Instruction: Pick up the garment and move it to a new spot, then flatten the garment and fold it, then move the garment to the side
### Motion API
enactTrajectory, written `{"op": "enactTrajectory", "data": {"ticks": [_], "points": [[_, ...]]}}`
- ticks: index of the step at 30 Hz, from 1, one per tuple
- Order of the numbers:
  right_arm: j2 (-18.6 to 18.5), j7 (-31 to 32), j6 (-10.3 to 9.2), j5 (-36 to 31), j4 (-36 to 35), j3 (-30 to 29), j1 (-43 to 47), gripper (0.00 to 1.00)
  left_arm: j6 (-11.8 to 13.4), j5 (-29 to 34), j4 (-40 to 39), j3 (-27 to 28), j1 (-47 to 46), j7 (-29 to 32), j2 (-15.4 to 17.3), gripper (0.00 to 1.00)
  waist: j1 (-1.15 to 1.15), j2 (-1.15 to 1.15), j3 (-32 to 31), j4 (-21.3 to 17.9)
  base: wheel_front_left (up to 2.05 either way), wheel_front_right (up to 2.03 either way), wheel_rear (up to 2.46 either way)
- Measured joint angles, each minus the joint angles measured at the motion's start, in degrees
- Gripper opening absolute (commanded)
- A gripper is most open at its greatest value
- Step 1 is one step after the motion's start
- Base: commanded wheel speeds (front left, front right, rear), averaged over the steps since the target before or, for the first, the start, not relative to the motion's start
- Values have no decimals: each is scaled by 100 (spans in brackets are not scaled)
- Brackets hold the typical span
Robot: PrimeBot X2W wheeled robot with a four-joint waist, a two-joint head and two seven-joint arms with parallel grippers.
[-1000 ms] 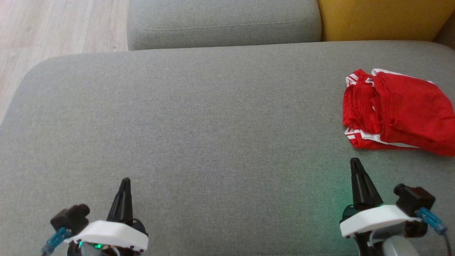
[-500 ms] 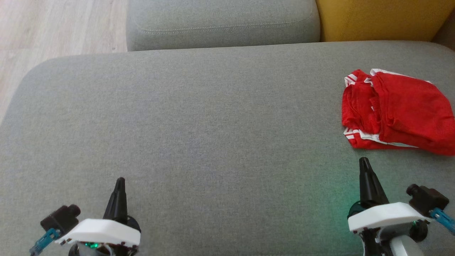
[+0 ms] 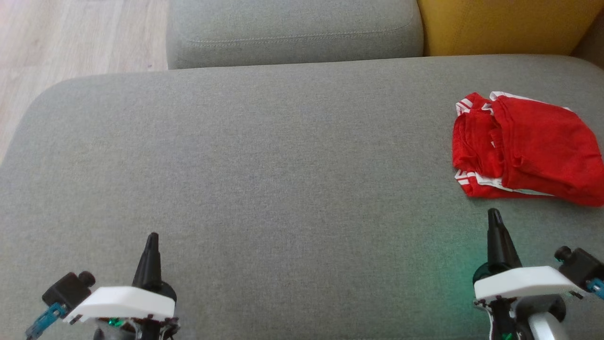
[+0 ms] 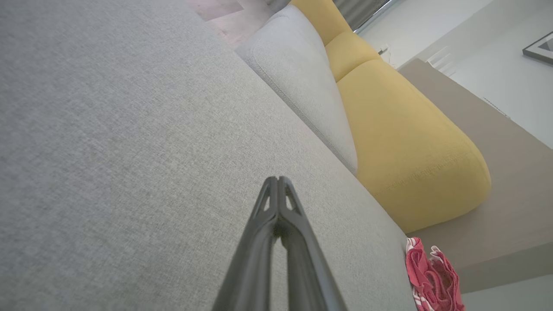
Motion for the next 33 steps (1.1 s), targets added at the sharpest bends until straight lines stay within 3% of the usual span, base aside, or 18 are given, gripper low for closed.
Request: {"op": "enactTrajectory", "data": {"ticks": [33], "points": [[-7, 498, 0, 2234, -82, -299, -93, 0, -145, -1839, 1, 269, -229, 530, 1, 0, 0, 0, -36, -42, 0, 0, 0]]}}
